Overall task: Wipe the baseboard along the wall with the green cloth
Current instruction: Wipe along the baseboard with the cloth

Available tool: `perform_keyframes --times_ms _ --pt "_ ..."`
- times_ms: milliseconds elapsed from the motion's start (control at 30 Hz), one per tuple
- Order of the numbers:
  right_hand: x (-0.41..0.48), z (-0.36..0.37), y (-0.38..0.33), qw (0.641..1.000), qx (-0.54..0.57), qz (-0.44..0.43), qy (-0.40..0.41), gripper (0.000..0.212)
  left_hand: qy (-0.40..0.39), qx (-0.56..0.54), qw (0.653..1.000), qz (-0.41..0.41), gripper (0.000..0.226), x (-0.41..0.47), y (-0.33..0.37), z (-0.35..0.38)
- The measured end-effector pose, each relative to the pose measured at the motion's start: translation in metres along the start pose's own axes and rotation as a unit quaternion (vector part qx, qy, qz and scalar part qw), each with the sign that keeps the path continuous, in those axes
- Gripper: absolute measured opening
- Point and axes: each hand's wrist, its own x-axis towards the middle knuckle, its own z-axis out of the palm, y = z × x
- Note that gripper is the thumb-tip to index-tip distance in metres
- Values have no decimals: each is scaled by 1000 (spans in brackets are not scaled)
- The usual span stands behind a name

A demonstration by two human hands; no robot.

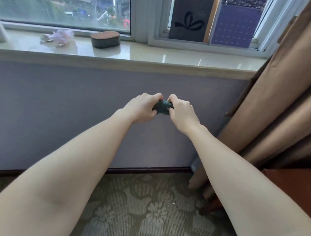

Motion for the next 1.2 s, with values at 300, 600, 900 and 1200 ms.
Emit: perform_keyframes --times_ms 300,600,900,1200 --pt "48 28 -6 1000 -2 8 -13 15 -1 21 1000 10 24 32 -48 -1" --pt "66 43 59 999 -13 6 -43 21 18 23 999 18 18 74 -42 59" --pt "80 96 155 998 -38 -11 -39 22 19 19 999 28 21 119 -42 159" --pt "47 244 265 999 -40 -6 -19 18 -21 11 997 78 24 129 -91 331"
